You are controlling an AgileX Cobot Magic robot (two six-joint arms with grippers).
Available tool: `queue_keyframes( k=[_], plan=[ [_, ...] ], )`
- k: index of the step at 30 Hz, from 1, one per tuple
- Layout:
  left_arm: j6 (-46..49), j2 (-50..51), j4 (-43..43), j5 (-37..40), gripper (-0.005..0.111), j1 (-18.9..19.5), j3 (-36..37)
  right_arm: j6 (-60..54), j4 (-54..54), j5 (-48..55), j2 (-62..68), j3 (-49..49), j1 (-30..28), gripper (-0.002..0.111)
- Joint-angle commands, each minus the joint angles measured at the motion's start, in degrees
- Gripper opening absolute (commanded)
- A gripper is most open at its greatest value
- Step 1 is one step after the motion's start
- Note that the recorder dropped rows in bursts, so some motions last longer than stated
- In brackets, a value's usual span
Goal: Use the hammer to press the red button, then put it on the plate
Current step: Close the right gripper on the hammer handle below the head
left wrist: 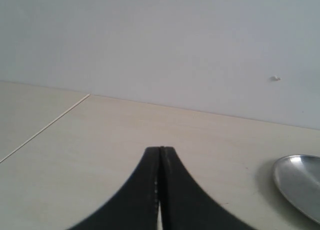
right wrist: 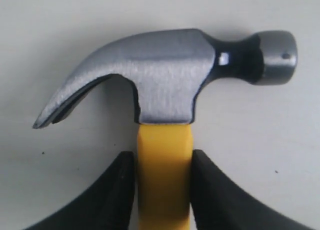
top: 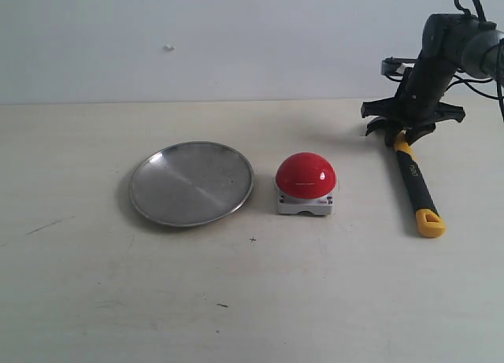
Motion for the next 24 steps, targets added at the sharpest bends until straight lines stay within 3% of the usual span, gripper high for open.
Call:
queue_keyframes(
  k=[1, 9, 19, 24],
  plan=[
    [0.0, -0.4, 0.0, -0.1, 0.000, 0.2, 0.2, -0.2, 0.7, 1.1, -0.3, -0.4, -0.1, 0.045],
    [0.0, -0.4, 0.0, -0.1, 0.000, 0.2, 0.2, -0.4, 0.7, 1.1, 0.0, -6.8, -0.1, 0.045],
    [0.0, -0.4, 0.0, -0.1, 0.000, 0.2, 0.2, -0.1, -2.6, 1.1, 0.9, -6.6, -0.1, 0.045],
    [0.0, -0.4, 0.0, -0.1, 0.000, 0.2, 0.2, -0.2, 1.9, 1.1, 1.9, -6.6, -0.1, 0.045]
  ],
)
